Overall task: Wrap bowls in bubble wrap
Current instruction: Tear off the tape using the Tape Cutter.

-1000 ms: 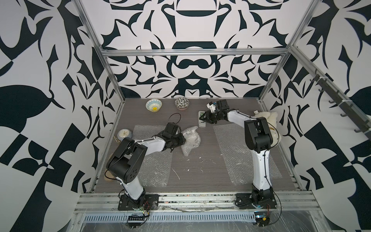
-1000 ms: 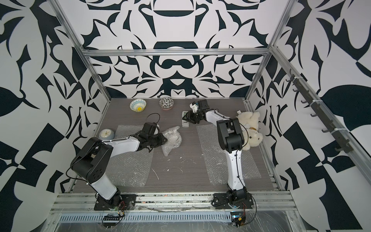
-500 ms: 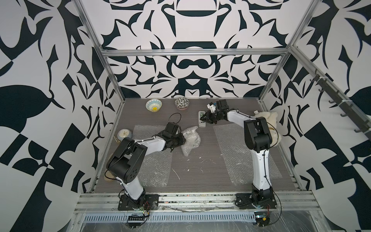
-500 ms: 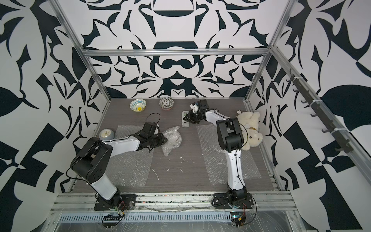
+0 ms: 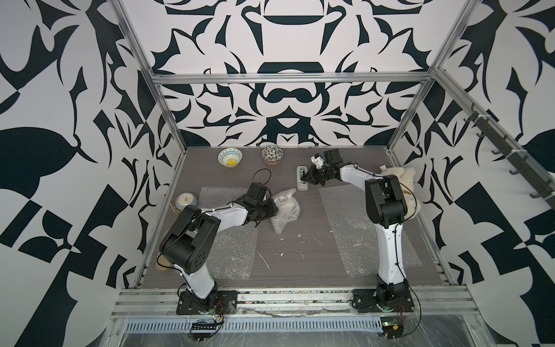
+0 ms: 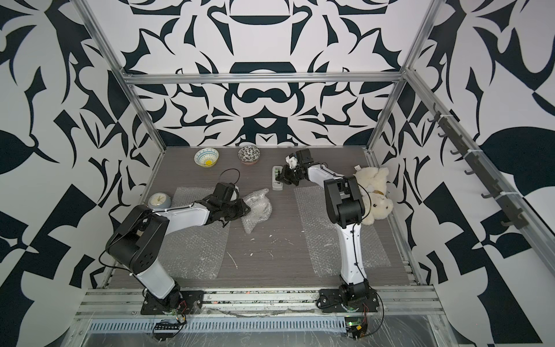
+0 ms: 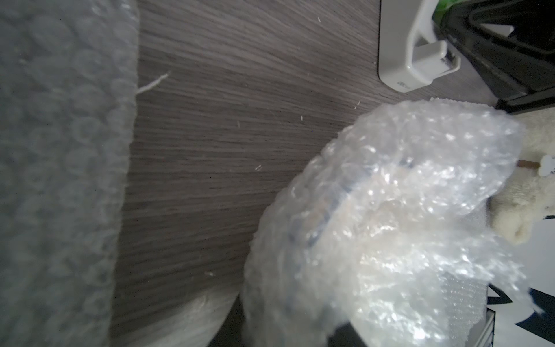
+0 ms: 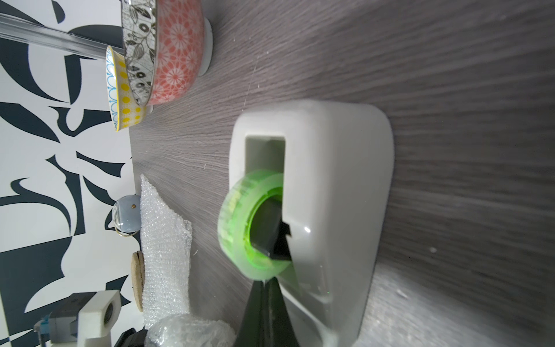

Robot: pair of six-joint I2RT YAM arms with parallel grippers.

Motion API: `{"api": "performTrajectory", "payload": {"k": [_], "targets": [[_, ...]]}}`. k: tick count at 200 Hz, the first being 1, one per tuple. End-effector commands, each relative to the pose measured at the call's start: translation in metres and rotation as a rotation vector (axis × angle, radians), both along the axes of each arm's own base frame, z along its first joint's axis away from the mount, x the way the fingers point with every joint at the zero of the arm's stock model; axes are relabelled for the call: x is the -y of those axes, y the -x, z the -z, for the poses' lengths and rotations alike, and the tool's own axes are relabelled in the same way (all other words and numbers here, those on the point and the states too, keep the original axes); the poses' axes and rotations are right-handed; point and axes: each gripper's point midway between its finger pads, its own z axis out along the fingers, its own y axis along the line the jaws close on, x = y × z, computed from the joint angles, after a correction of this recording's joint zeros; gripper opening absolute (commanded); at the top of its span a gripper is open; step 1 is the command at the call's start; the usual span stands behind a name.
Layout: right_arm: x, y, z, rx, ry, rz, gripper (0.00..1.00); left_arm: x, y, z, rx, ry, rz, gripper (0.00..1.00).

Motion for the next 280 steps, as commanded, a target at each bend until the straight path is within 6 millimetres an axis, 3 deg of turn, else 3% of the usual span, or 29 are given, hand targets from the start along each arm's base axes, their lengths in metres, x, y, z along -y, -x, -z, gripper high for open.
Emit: {"api": "performTrajectory", "payload": {"k": [1, 54, 135, 210, 280], "targets": [[-0.011, -0.005, -0.024, 0.057, -0.076, -0.021, 0.0, -0.007, 0.005, 0.01, -0.032, -0.037, -0.001, 0.28], [-0.014, 0.0, -0.053, 0.103, -0.163, -0.026, 0.0, -0.007, 0.005, 0.009, -0.029, -0.035, -0.007, 0.28], [-0.016, 0.026, -0.074, 0.097, -0.271, -0.068, 0.0, -0.008, 0.006, 0.013, -0.037, -0.03, -0.013, 0.28], [-0.005, 0.067, -0.05, 0.029, -0.257, -0.077, 0.0, -0.007, 0.006, 0.016, -0.043, -0.029, -0.015, 0.28], [0.002, 0.103, -0.012, -0.074, -0.239, -0.068, 0.0, -0.007, 0.006, 0.018, -0.046, -0.026, -0.016, 0.28]]}}
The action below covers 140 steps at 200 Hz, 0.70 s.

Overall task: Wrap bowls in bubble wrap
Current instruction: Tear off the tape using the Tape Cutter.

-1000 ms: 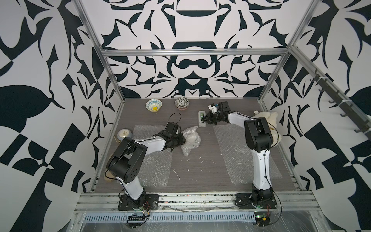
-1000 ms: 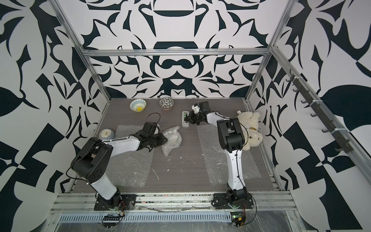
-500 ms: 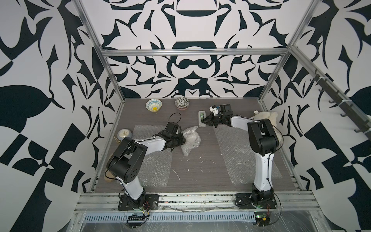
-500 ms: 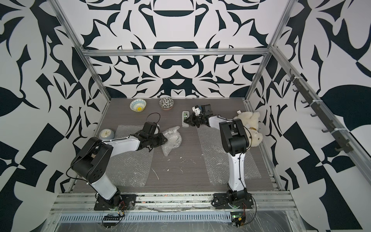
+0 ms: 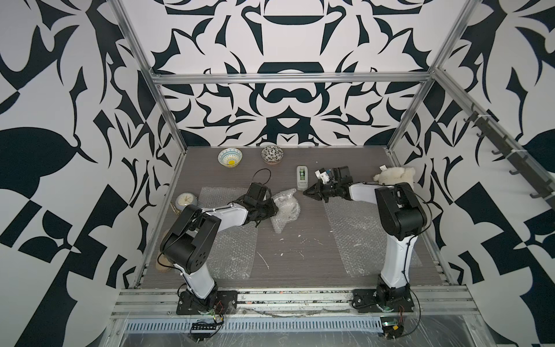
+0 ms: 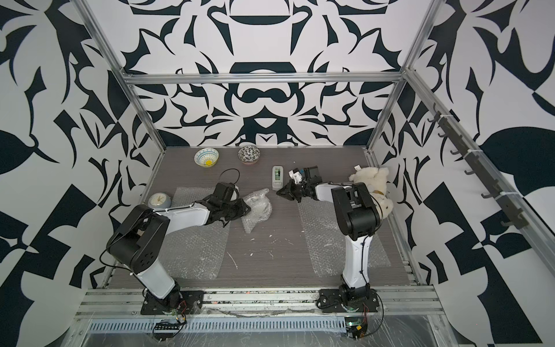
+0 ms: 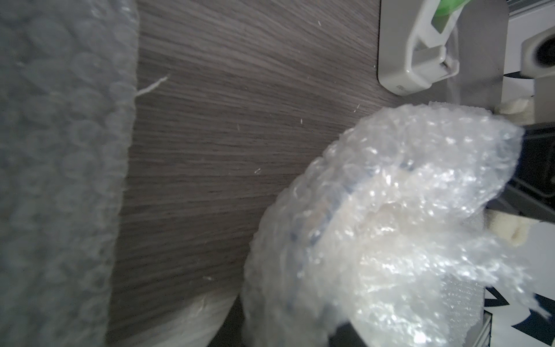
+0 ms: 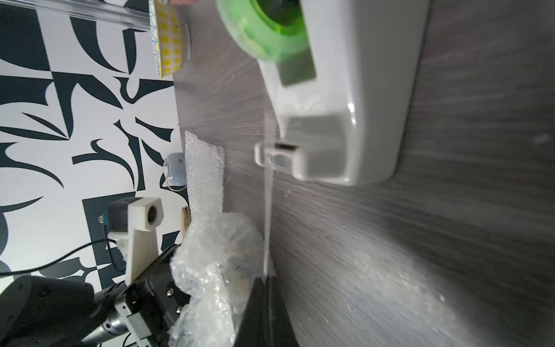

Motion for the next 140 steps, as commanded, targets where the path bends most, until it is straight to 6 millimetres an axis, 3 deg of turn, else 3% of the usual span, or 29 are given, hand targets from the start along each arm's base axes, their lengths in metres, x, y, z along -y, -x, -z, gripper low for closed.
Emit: {"api": "performTrajectory", "payload": {"k": [1, 49, 140], "targets": [[-0.005, 0.013, -0.015, 0.017, -0.041, -0.037, 0.0, -0.008, 0.007, 0.018, -0.047, -0.034, -0.009, 0.28], [-0.002, 0.03, 0.009, -0.038, -0.026, -0.032, 0.0, -0.007, 0.006, 0.017, -0.045, -0.028, -0.012, 0.28], [0.01, 0.02, 0.043, -0.103, 0.103, 0.029, 0.0, -0.009, 0.008, 0.012, -0.035, -0.029, -0.017, 0.28]]}}
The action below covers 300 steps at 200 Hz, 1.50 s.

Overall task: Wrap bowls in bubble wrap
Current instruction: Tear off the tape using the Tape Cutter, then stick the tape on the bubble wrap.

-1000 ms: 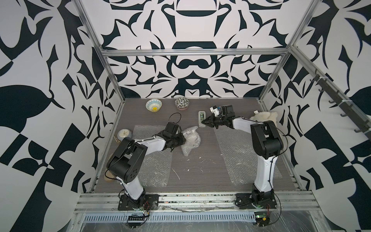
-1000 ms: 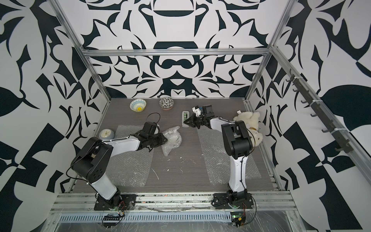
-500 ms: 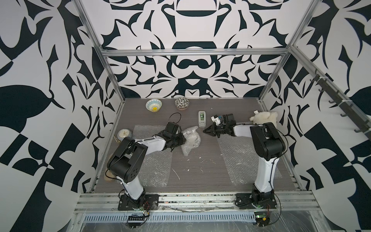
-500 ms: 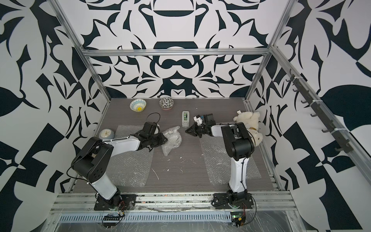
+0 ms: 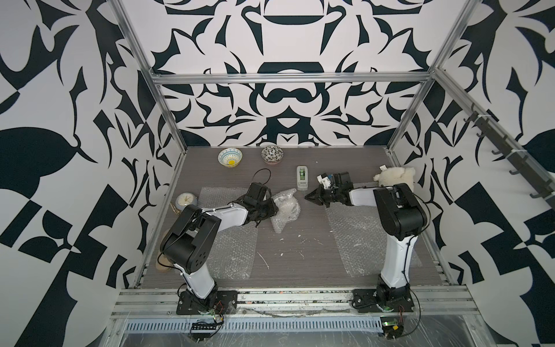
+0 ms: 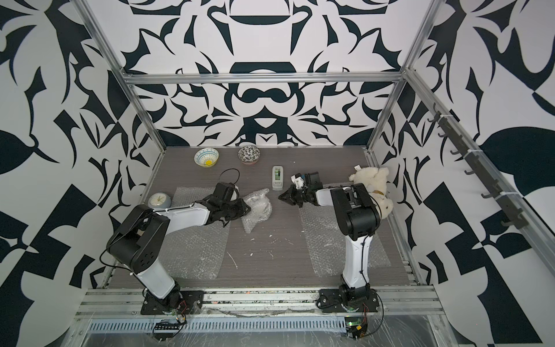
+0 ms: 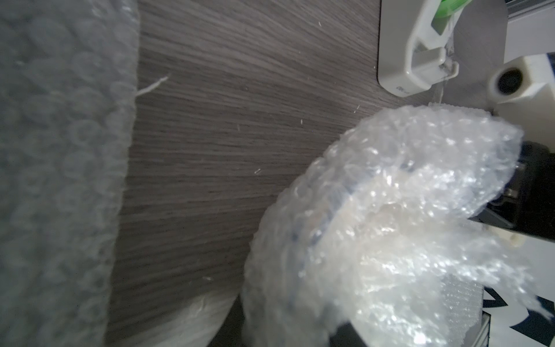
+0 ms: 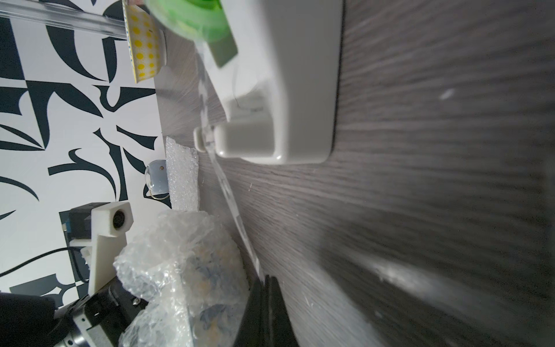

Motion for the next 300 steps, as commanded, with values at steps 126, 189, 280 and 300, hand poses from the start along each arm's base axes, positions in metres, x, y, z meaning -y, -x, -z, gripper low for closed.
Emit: {"api": "performTrajectory", "payload": {"k": [126, 189, 280, 300], "targets": [[0.018, 0.008, 0.009, -0.078, 0.112, 0.02, 0.0, -0.008, 0.007, 0.014, -0.033, -0.031, -0.006, 0.28], [0.011, 0.031, -0.072, -0.018, 0.104, -0.156, 0.0, -0.008, 0.0, 0.016, -0.016, -0.076, 0.019, 0.28], [-0.03, 0.077, -0.138, -0.048, 0.003, -0.314, 0.0, 0.0, -0.009, 0.012, 0.012, -0.073, 0.049, 0.28], [-0.046, 0.079, -0.138, -0.059, -0.013, -0.345, 0.0, 0.0, -0.009, 0.01, 0.018, -0.072, 0.054, 0.28]]}}
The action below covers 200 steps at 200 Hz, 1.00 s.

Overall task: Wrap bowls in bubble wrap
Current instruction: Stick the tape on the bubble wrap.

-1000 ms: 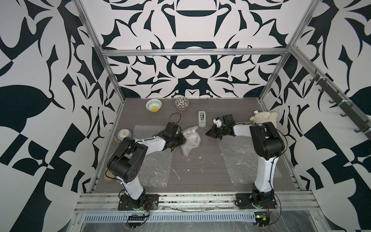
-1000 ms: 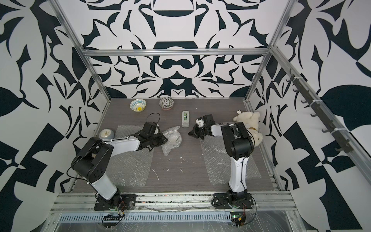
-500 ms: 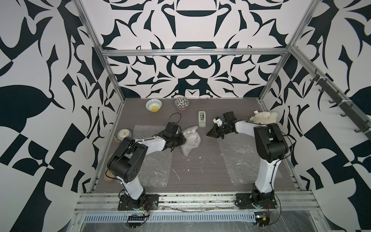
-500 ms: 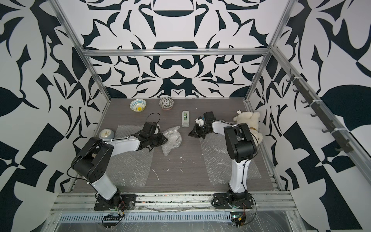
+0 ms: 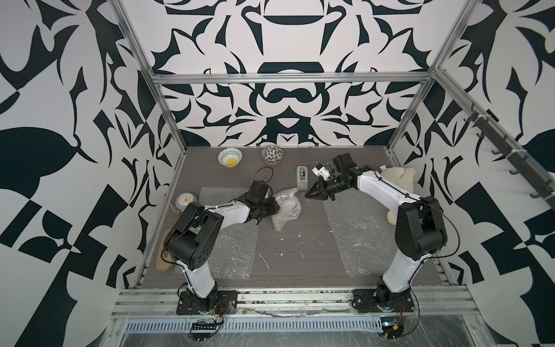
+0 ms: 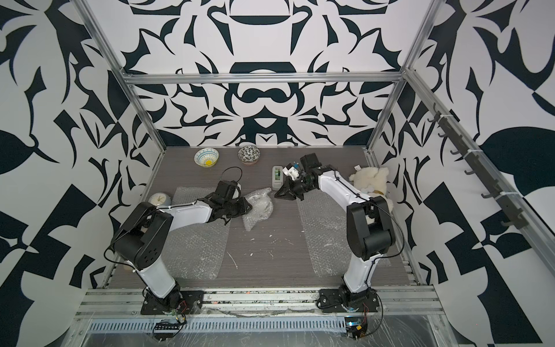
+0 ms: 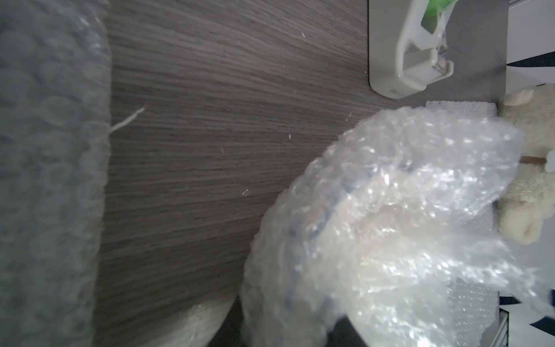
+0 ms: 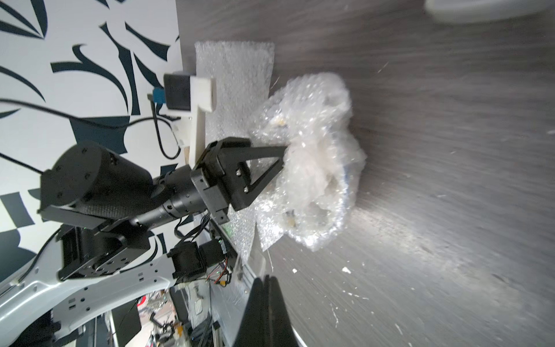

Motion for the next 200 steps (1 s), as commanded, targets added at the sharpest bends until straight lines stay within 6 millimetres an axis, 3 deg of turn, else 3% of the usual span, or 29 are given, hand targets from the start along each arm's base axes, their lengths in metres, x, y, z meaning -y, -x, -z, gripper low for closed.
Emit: {"api": "performTrajectory", "payload": {"k": [1, 51, 117, 176, 200], "targets": [[-0.021, 0.007, -0.019, -0.016, -0.059, -0.056, 0.0, -0.005, 0.001, 0.009, -0.019, -0.043, 0.008, 0.28], [-0.051, -0.001, 0.006, -0.059, -0.02, -0.081, 0.0, -0.004, 0.001, 0.003, 0.0, -0.036, 0.012, 0.29], [-0.041, -0.002, 0.046, -0.161, 0.044, -0.03, 0.0, -0.001, 0.004, -0.002, 0.02, -0.03, 0.021, 0.29], [-0.039, 0.01, 0.053, -0.225, 0.019, -0.04, 0.0, 0.001, 0.007, -0.007, 0.04, -0.042, 0.028, 0.3], [-0.043, 0.012, 0.047, -0.235, -0.027, -0.046, 0.0, 0.003, 0.006, -0.009, 0.045, -0.044, 0.03, 0.3]]}}
